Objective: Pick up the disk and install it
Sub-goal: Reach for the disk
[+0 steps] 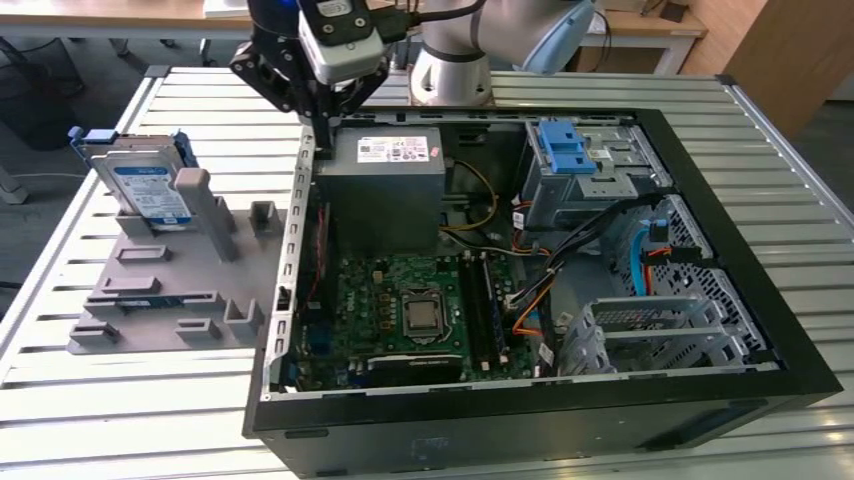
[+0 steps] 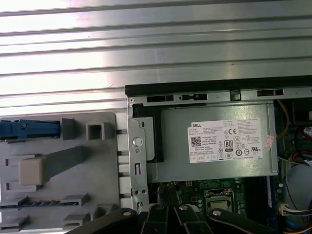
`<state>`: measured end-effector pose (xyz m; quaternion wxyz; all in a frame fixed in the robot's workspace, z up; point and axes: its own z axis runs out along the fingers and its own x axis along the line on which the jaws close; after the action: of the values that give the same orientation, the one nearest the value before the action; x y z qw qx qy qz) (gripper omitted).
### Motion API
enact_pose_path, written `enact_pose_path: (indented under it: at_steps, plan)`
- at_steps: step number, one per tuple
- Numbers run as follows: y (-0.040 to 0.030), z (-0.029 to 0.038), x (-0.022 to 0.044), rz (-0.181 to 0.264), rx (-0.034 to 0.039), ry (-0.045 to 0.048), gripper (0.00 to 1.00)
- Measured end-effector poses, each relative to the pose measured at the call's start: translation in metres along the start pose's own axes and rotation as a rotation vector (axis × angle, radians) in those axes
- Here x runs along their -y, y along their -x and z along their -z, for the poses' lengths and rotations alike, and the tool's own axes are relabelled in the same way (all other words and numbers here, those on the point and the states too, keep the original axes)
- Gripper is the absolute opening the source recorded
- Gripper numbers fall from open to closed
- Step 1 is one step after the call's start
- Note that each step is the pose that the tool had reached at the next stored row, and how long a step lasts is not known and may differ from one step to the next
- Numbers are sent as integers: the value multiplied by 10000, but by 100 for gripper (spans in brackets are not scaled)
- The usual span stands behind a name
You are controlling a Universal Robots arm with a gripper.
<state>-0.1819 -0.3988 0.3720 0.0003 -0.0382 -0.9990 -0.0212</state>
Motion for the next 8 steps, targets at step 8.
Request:
enact_pose_path:
  at_steps: [8]
  plan:
    - [-20,-7,2,0,-5,0,11]
